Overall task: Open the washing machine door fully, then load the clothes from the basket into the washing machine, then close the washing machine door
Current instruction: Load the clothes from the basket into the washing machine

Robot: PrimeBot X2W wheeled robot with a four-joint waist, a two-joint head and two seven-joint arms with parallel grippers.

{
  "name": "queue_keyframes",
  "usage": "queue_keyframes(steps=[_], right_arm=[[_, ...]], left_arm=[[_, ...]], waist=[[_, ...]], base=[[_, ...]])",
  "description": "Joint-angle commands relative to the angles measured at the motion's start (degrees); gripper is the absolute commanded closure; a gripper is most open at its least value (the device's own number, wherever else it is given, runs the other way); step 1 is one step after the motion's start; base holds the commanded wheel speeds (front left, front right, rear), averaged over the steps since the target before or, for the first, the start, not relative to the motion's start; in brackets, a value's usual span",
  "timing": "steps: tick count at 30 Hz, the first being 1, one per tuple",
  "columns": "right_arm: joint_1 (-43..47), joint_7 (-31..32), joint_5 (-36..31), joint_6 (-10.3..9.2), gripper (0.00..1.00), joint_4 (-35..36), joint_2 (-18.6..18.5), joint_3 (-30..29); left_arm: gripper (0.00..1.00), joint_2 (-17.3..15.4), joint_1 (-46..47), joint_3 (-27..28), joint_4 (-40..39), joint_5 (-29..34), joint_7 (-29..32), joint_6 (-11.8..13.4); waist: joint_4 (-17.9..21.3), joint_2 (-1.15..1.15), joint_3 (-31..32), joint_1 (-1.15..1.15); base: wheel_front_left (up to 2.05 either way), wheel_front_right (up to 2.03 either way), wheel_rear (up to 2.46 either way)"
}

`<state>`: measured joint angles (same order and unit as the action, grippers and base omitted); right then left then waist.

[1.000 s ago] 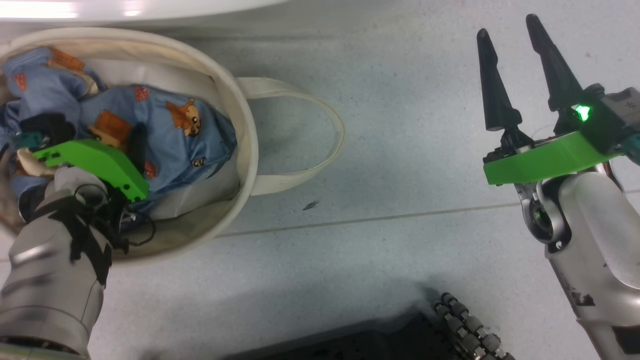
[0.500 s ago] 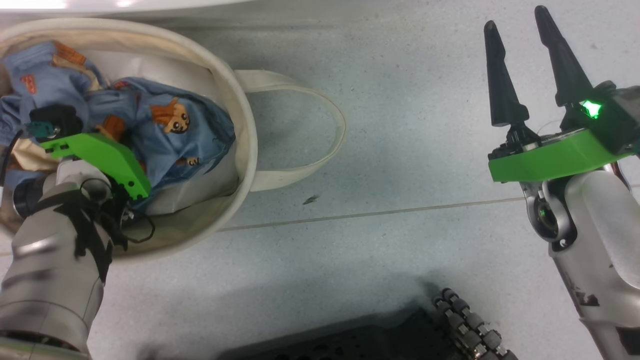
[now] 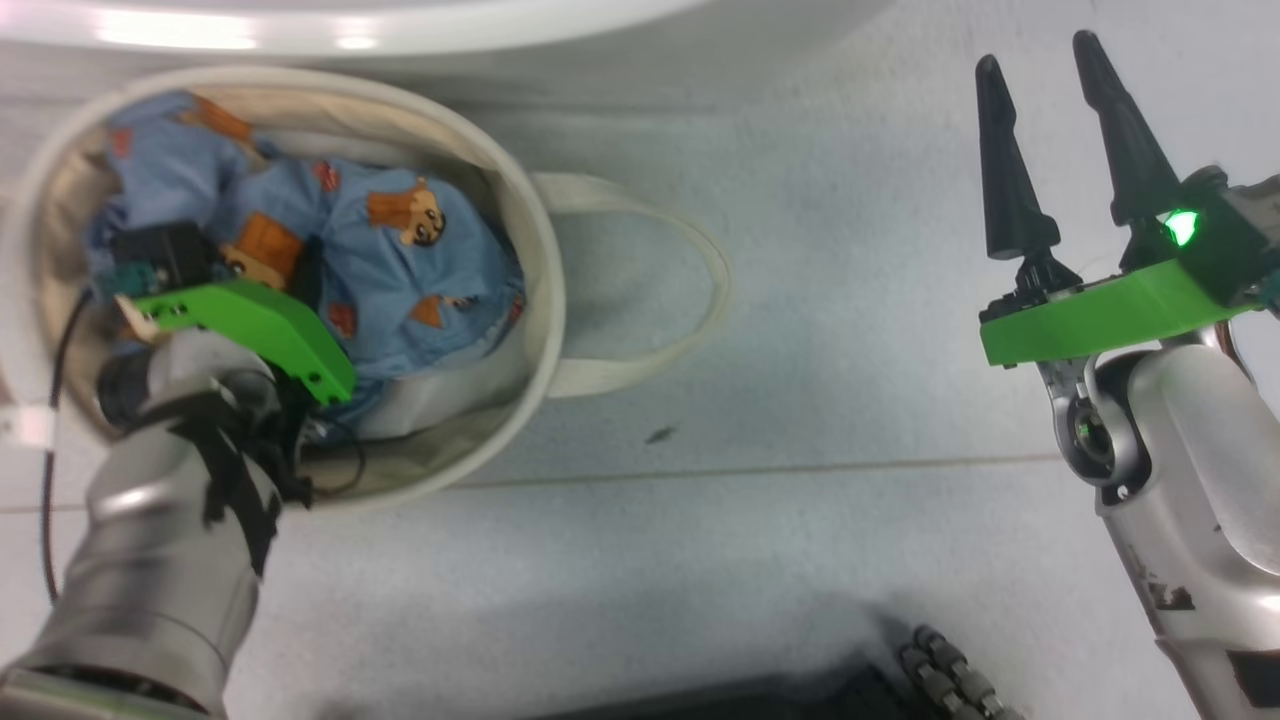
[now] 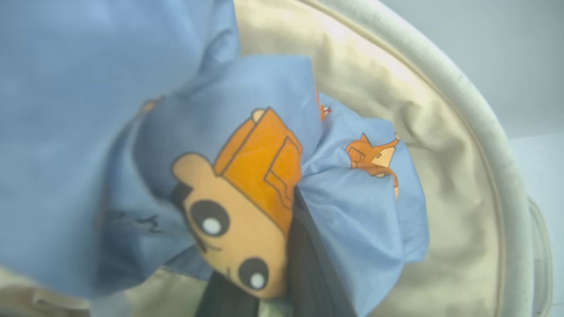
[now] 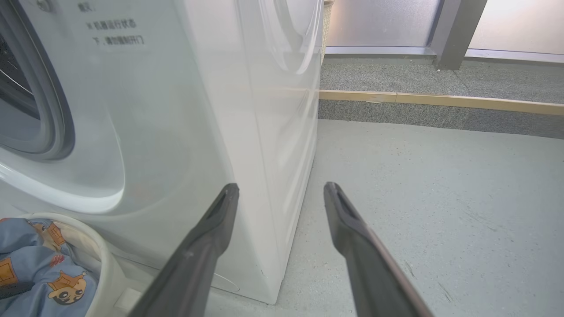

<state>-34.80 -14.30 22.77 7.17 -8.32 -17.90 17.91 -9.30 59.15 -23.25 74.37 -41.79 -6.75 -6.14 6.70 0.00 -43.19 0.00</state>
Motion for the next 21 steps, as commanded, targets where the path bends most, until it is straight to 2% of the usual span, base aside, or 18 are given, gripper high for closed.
queue_keyframes(steps=[1,7,14,21], right_arm=[[3.0,-0.6,0.5,0.32,0.0,1.0,0.3,0.4],[4.4,-0.7,1.7,0.32,0.0,-0.3,0.5,-0.1],[6.2,-0.7,2.8,0.32,0.0,-1.9,0.2,0.2],[8.8,-0.7,4.2,0.32,0.0,-3.2,0.8,0.5]], left_arm=[[1.0,-1.4,-2.2,0.8,-0.4,-0.4,-1.6,-0.4],[1.0,0.2,-4.7,-0.8,-1.8,-0.2,-6.2,-1.2],[1.0,-0.4,-8.9,-1.2,-7.7,-1.4,-8.2,-1.3],[1.0,-2.8,-15.6,4.6,-20.4,0.5,-8.2,-1.3]], waist=[[-1.6,0.0,2.4,0.0],[-4.1,0.0,7.4,0.0],[-5.9,0.0,13.6,0.0],[-6.8,0.0,19.4,0.0]], base=[[0.0,0.0,0.0],[0.0,0.0,0.0],[0.0,0.0,0.0],[0.0,0.0,0.0]])
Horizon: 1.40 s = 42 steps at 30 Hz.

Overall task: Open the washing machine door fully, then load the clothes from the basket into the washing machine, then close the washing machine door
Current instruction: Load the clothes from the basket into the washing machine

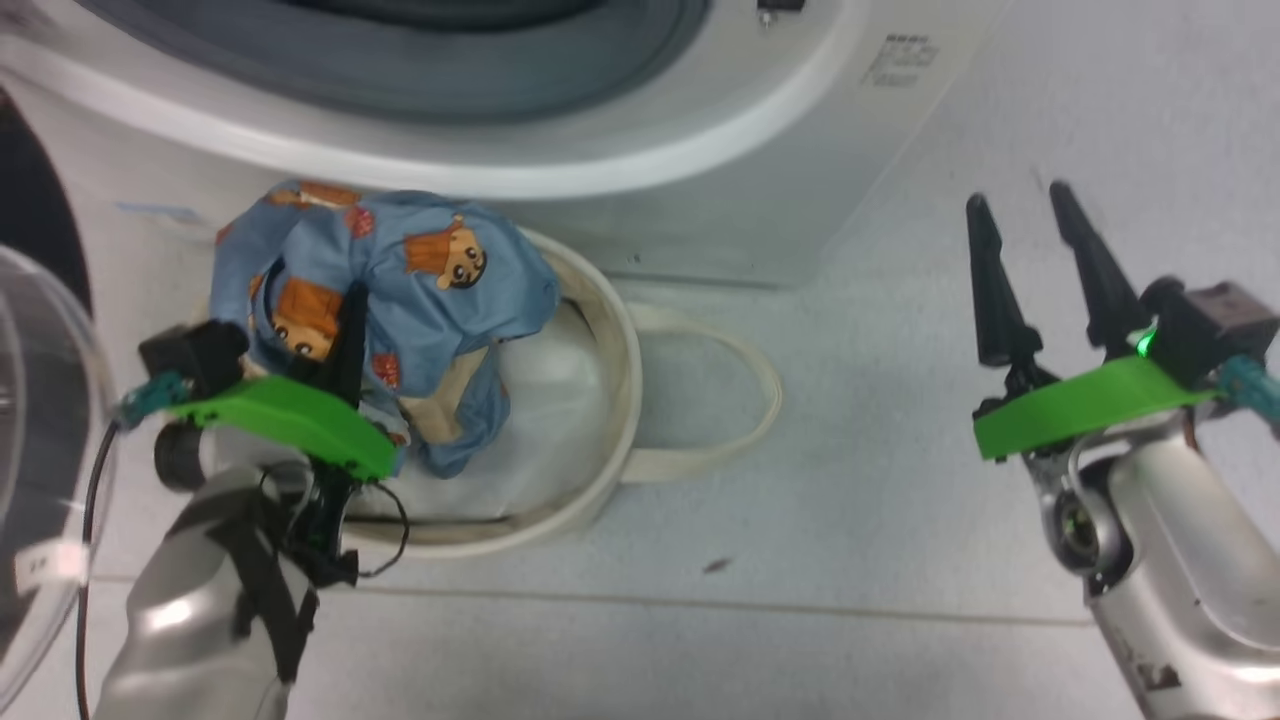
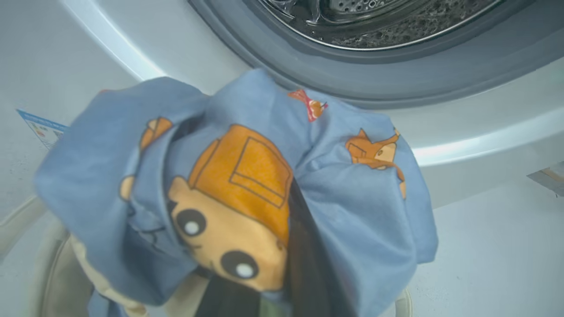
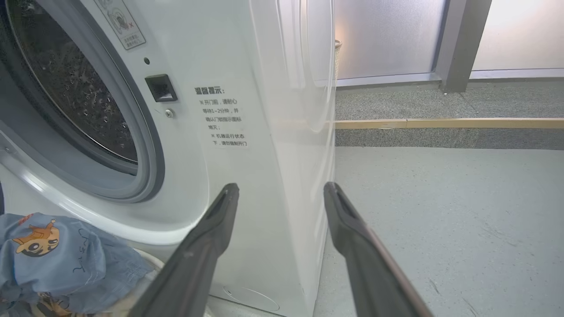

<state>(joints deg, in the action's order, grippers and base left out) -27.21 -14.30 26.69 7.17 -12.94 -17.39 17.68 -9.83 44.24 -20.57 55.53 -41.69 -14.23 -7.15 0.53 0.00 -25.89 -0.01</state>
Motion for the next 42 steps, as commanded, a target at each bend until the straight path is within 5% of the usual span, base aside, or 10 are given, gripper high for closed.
queue_keyframes(steps=[1,13,22,29,42], right_arm=[[1.7,-0.7,0.5,0.32,0.0,1.2,0.4,0.7],[10.0,-0.7,3.1,0.32,0.0,-0.6,2.3,-2.0],[12.2,-0.7,3.7,0.32,0.0,-0.6,2.8,-1.6],[13.2,-0.7,3.8,0.32,0.0,-0.5,2.7,-1.6],[11.0,-0.7,2.5,0.32,0.0,1.1,2.1,-1.9]], left_arm=[[1.0,-2.1,-1.9,3.0,-3.2,0.4,-0.7,-0.3],[1.0,0.6,-14.5,11.3,-30.6,7.7,-0.8,-0.3],[1.0,1.9,-16.9,10.5,-39.6,11.4,-0.8,-0.2],[1.0,1.3,-13.6,10.4,-36.4,11.8,0.5,0.1],[1.0,-1.9,6.0,8.1,-12.5,13.8,-0.5,-0.3]], waist=[[-0.7,0.0,3.1,0.01],[-2.0,0.0,13.5,0.01],[-1.6,0.0,15.9,0.01],[-0.8,0.0,15.7,0.01],[3.6,0.0,8.1,0.01]], base=[[0.0,0.0,0.0],[0.0,0.0,0.0],[0.0,0.0,0.0],[0.0,0.0,0.0],[0.0,0.0,0.0]])
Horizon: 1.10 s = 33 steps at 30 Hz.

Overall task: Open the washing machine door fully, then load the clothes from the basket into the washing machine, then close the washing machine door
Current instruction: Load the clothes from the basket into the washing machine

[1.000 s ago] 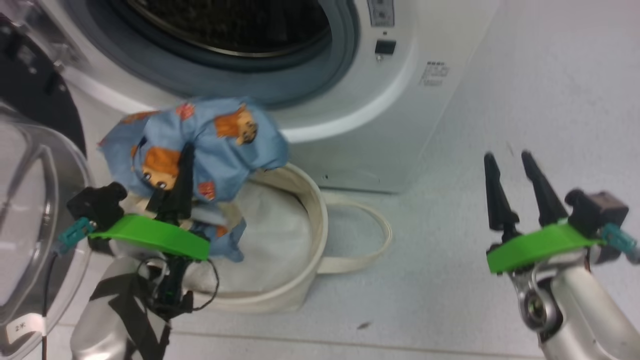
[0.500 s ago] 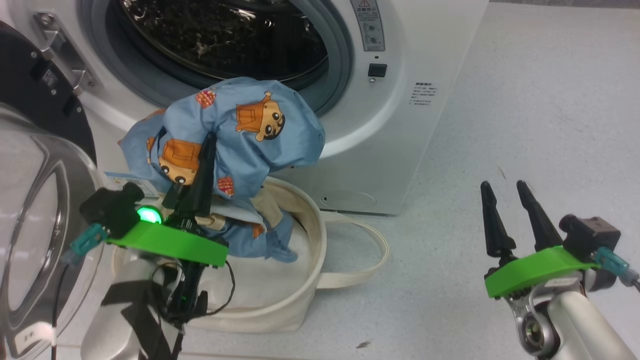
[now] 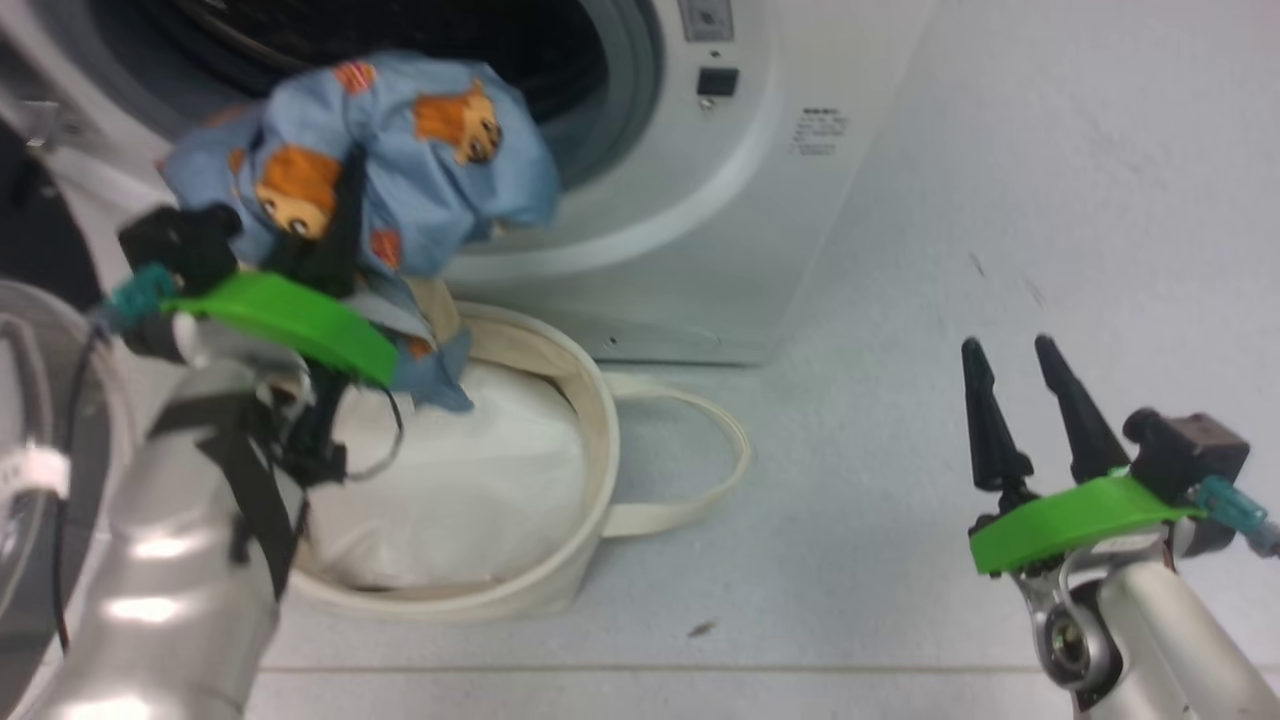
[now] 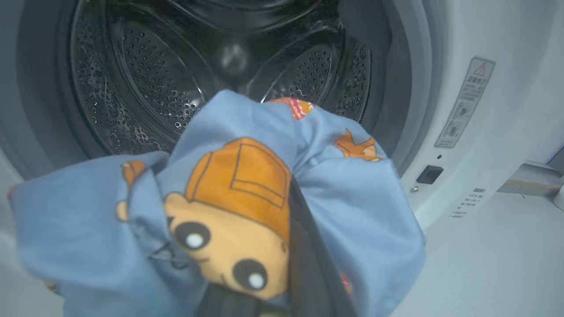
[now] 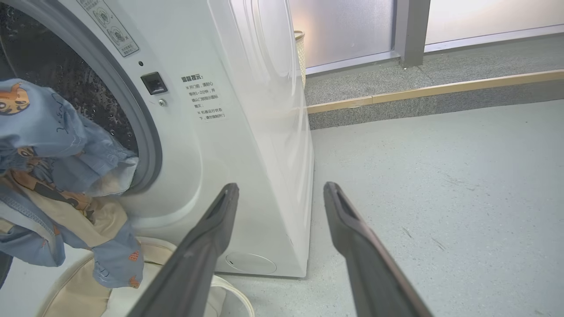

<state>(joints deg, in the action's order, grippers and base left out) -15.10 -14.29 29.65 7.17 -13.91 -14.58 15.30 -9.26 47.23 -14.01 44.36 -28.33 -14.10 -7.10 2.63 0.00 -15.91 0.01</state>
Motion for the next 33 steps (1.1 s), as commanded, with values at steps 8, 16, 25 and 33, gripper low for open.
queue_keyframes(steps=[8,16,25,33], right_arm=[[-1.7,-0.7,-2.0,0.32,0.0,4.5,-1.4,-1.8],[-1.2,-0.7,-3.4,0.32,0.0,7.8,-0.2,-4.5],[-0.9,-0.7,-4.5,0.32,0.0,9.8,1.7,-6.7],[-1.1,-0.7,-5.0,0.32,0.0,11.2,2.5,-7.8]], left_arm=[[1.0,-4.8,16.9,-1.1,8.5,2.5,-0.9,-0.4],[1.0,-7.4,29.4,-4.7,13.2,7.1,-0.9,-0.4],[1.0,-10.4,39.2,-4.1,9.0,11.9,-0.9,0.5],[1.0,-10.9,39.7,1.9,-4.3,16.1,-0.9,2.9]], waist=[[5.4,0.0,-10.2,-0.01],[8.3,0.0,-18.5,-0.01],[10.0,0.0,-23.8,-0.01],[10.2,0.0,-26.1,-0.01]], base=[[0.0,0.0,0.0],[0.0,0.0,0.0],[0.0,0.0,0.0],[0.0,0.0,0.0]])
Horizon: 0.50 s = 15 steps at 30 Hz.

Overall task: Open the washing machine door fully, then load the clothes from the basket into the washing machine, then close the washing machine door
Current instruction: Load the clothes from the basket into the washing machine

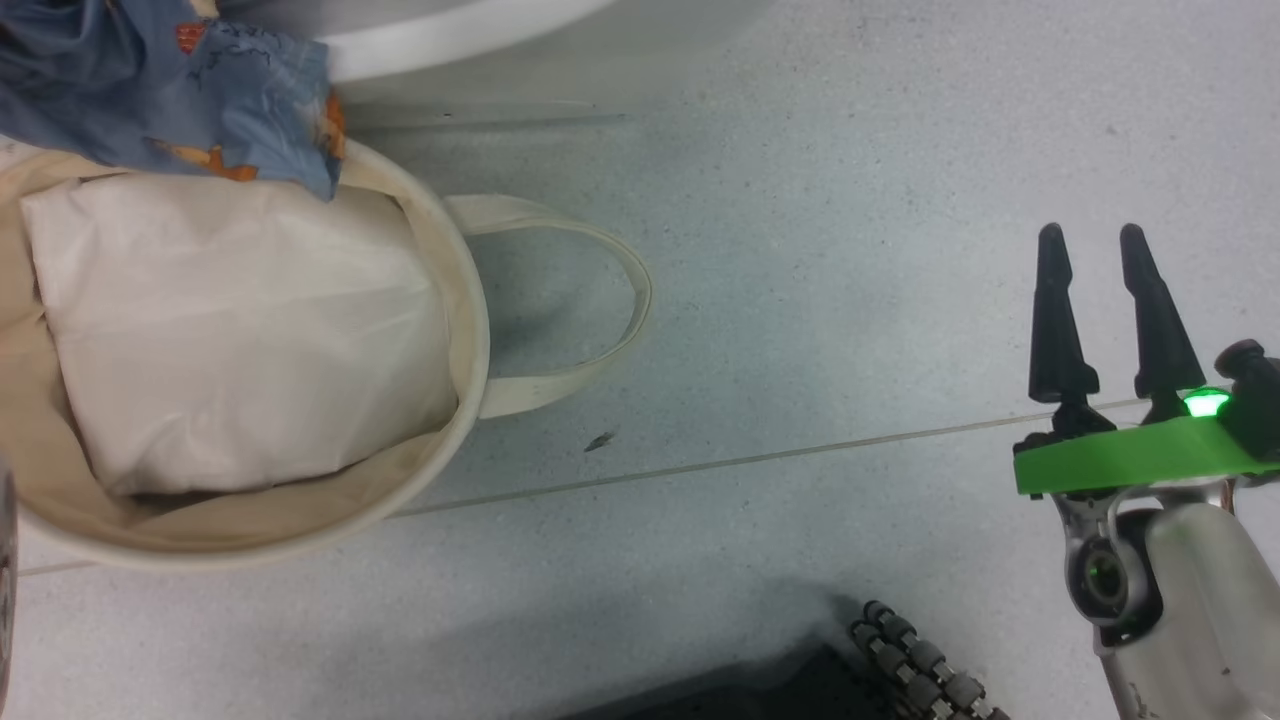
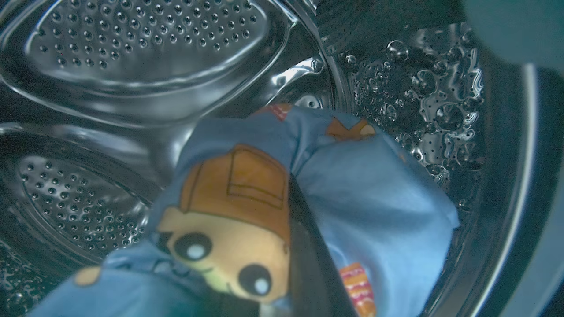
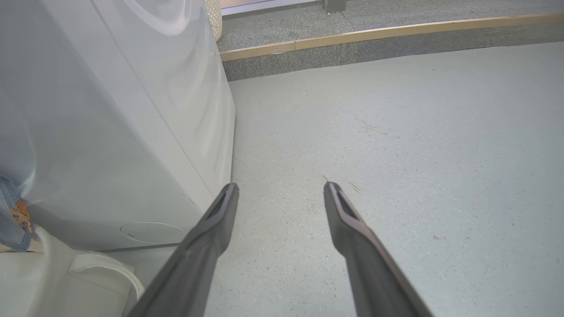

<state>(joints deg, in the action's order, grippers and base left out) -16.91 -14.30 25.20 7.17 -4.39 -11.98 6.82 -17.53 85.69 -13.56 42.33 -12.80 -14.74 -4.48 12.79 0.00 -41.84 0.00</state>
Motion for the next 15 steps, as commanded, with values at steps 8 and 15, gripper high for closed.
queue_keyframes(steps=[8,15], right_arm=[[0.8,-0.7,-0.7,0.32,0.0,1.5,0.4,1.5],[0.8,-0.7,-0.9,0.32,0.0,1.5,0.6,1.6]], left_arm=[[1.0,-0.9,1.3,0.5,18.8,1.3,1.7,-0.8],[0.94,0.0,4.5,-1.6,28.9,1.2,7.4,-2.0]], waist=[[0.0,0.0,-0.2,0.0],[0.5,0.0,0.3,0.0]], base=[[0.0,0.0,0.0],[0.0,0.0,0.0]])
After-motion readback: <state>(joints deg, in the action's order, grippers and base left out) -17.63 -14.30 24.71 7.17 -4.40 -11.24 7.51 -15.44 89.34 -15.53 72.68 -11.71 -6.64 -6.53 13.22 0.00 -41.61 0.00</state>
